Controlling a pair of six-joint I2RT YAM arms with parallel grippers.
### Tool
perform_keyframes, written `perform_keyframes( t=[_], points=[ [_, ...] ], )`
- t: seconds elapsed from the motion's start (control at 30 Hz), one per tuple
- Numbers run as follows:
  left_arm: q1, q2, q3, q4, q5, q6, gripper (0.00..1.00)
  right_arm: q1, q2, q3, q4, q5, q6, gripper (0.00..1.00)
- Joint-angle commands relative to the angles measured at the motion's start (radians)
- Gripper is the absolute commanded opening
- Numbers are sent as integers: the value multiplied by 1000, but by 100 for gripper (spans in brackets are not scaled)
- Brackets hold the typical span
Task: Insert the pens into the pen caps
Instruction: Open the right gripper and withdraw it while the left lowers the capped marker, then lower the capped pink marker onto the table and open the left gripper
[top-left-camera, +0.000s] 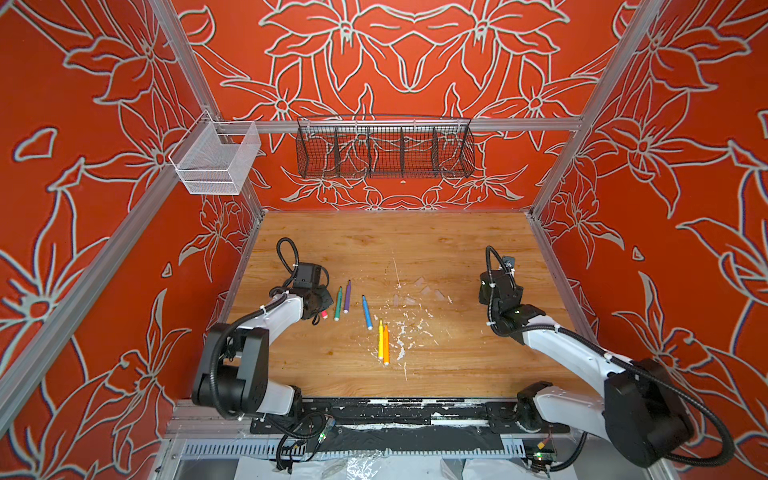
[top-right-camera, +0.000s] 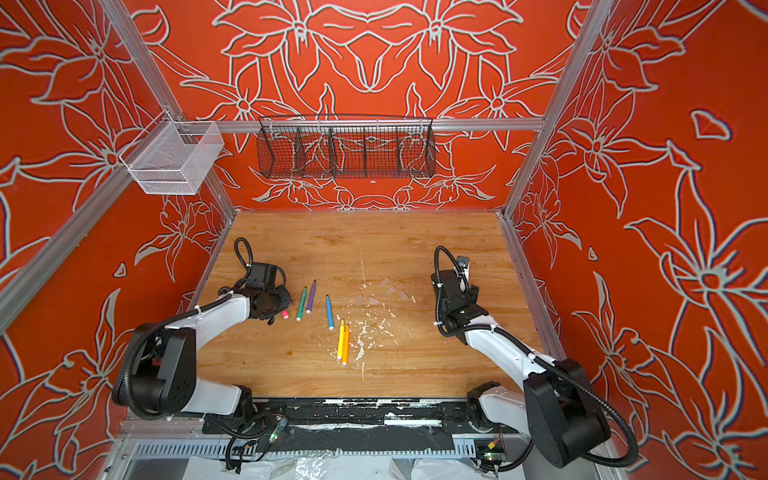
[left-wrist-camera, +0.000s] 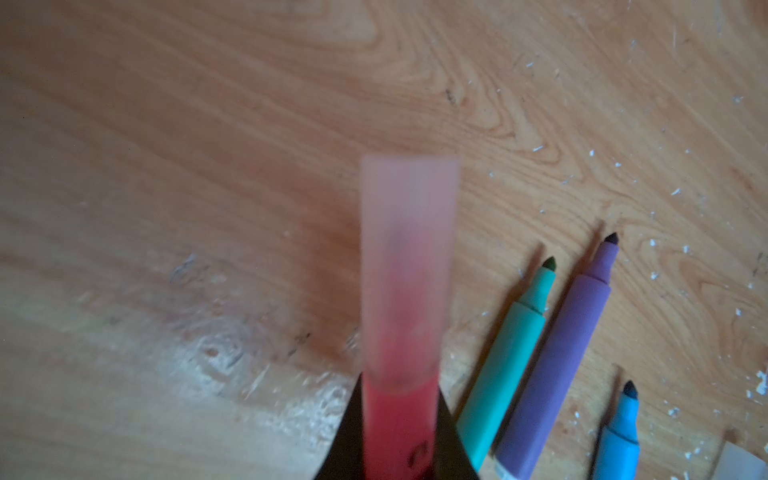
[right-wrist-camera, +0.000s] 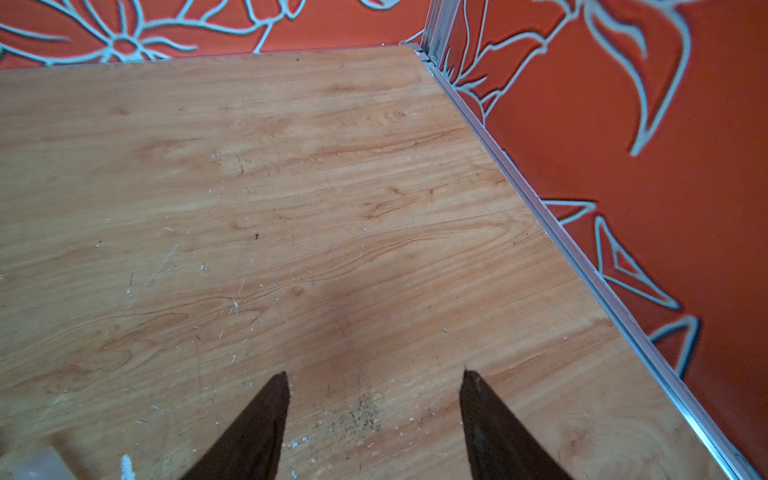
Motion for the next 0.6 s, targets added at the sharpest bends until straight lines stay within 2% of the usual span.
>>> perform_keyframes(
  t=[0.0, 0.13, 0.3, 0.47, 0.57],
  points=[
    [4, 42, 46, -36, 42, 34, 0, -5, 6, 35, 25, 21, 10, 67],
    [9, 109, 111, -53, 60, 68, 0, -5, -2, 30, 29, 25, 15, 67],
    [11, 291, 310, -156, 38, 112, 0, -5, -20, 15, 35, 28, 19, 67],
    [13, 413, 473, -246, 26, 134, 0, -6, -43, -6, 51, 26, 19, 67],
    [14, 445, 508, -286, 30, 133, 0, -5, -50, -12, 54, 25, 21, 67]
  ],
)
